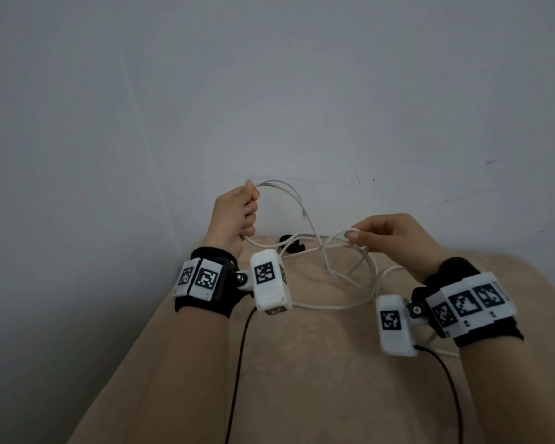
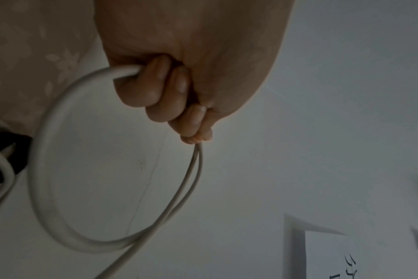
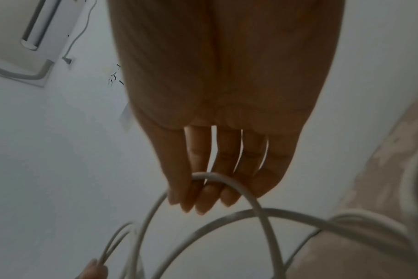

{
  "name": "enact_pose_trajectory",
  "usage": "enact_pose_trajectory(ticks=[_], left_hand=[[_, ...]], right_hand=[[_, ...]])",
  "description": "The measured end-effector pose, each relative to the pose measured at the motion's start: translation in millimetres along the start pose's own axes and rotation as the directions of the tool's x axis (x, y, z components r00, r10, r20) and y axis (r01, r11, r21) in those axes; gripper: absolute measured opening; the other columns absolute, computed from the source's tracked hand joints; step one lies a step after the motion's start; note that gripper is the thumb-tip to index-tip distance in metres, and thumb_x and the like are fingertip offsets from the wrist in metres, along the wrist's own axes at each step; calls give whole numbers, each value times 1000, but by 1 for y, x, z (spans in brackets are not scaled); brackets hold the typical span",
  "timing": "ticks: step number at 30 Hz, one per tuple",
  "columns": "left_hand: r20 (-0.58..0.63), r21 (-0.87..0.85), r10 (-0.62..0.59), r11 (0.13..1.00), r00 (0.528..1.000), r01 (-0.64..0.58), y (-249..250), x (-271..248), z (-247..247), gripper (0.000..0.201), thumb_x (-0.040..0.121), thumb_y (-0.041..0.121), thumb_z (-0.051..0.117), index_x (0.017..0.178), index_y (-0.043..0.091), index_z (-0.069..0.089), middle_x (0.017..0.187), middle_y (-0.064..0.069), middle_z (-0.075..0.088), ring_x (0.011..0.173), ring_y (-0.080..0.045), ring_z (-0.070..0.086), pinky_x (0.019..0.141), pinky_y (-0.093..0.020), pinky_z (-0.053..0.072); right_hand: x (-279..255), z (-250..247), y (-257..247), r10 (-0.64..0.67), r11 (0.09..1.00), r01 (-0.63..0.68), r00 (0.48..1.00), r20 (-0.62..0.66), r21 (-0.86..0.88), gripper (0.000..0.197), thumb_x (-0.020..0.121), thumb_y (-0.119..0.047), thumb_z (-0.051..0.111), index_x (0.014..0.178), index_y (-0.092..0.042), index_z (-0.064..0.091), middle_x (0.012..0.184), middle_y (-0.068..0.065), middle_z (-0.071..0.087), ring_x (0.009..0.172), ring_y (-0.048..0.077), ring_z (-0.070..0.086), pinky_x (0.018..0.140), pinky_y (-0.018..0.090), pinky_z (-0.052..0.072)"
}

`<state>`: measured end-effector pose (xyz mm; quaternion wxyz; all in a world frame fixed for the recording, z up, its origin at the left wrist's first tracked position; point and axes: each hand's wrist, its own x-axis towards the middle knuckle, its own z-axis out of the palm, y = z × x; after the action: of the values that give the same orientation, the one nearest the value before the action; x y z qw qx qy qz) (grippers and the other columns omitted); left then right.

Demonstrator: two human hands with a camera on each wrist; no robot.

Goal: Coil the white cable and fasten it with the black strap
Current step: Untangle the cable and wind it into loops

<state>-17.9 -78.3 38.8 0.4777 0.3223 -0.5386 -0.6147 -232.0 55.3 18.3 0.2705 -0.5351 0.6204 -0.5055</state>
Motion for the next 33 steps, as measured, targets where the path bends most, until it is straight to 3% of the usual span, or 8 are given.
enact_pose_trajectory(ticks=[3,7,12,15,18,22,28,33], left_hand=[[51,-7,15,1000,999,-15,3,-1,-1,34,102,33,42,72,17,47,43,12,31,33,-1,19,32,-14,15],[292,95,21,994,956,-51,4,-4,4,35,101,32,41,71,16,48,45,11,29,35,-1,18,34,-15,13],[511,262,-40,959,859,-112,1,-13,21,35,102,26,39,70,14,47,44,12,30,34,0,18,35,-13,12],[599,322,-63,932,798,-168,1,-19,33,35,102,23,38,69,13,46,43,12,30,36,-1,18,36,-14,14],[637,304,-72,938,767,-165,-2,-22,43,35,103,20,37,70,12,45,43,12,31,36,-2,18,37,-15,14],[622,243,-44,960,782,-138,-7,-22,48,34,103,20,36,74,10,50,44,11,33,36,-1,20,35,-13,16],[555,211,-26,971,832,-110,-12,-20,47,34,103,23,38,72,14,50,47,9,36,35,-2,21,36,-15,15],[521,297,-46,946,852,-131,-8,-23,52,45,98,43,44,68,13,60,56,3,56,48,-14,46,52,-27,33]], right_hand=[[-2,0,-4,-59,998,62,993,-99,28,5,80,-14,72,83,-16,75,70,-11,72,66,-2,59,61,8,44],[-4,6,-21,-182,982,187,970,-160,12,10,79,-19,73,88,-22,76,68,0,63,58,10,48,56,13,42],[-3,17,-32,-190,970,204,975,-112,129,18,81,-4,70,90,-19,73,64,-10,71,59,4,64,68,19,57],[-3,19,-33,-170,970,189,977,-133,151,12,81,-5,70,87,-14,73,73,-2,73,68,8,68,70,18,55],[-2,23,-34,-149,969,179,972,-181,167,8,84,-7,69,89,-12,73,80,13,69,77,23,70,76,27,58],[0,28,-37,-87,971,125,979,-185,203,14,90,-8,61,103,-6,66,80,22,67,71,26,71,68,31,59],[-4,27,-42,-57,969,74,995,-77,236,16,93,-8,57,108,-7,64,61,7,63,48,17,60,51,26,52],[-5,31,-40,-82,977,90,995,-48,193,22,92,-7,58,112,-3,66,58,3,64,43,10,53,48,18,46]])
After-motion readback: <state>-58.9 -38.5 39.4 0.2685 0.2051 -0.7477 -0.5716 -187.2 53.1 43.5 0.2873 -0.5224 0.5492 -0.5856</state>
